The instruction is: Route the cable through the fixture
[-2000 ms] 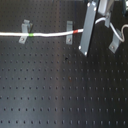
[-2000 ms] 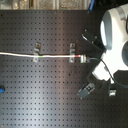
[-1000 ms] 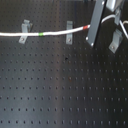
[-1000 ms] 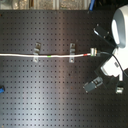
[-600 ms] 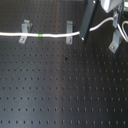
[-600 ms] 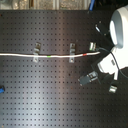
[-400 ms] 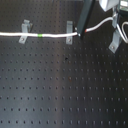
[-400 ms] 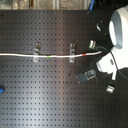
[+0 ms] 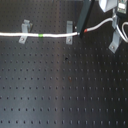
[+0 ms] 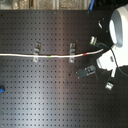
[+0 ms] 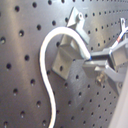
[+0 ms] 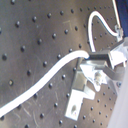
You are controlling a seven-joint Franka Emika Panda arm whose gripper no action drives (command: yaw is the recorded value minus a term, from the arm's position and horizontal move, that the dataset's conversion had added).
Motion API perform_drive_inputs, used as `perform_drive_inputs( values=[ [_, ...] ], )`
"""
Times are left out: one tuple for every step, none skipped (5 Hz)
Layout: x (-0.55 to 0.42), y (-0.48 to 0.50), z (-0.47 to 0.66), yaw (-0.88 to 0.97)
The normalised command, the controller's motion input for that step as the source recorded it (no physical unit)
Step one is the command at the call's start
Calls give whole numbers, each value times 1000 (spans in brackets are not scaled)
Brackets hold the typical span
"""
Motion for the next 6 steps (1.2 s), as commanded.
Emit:
perform_drive_inputs(
  values=[
    [0, 0, 24, 103],
    [159, 81, -175, 477],
    [85, 17, 8, 426],
    [27, -188, 244, 129],
    [-164, -68, 149, 0],
    [-9, 33, 15, 69]
  ],
)
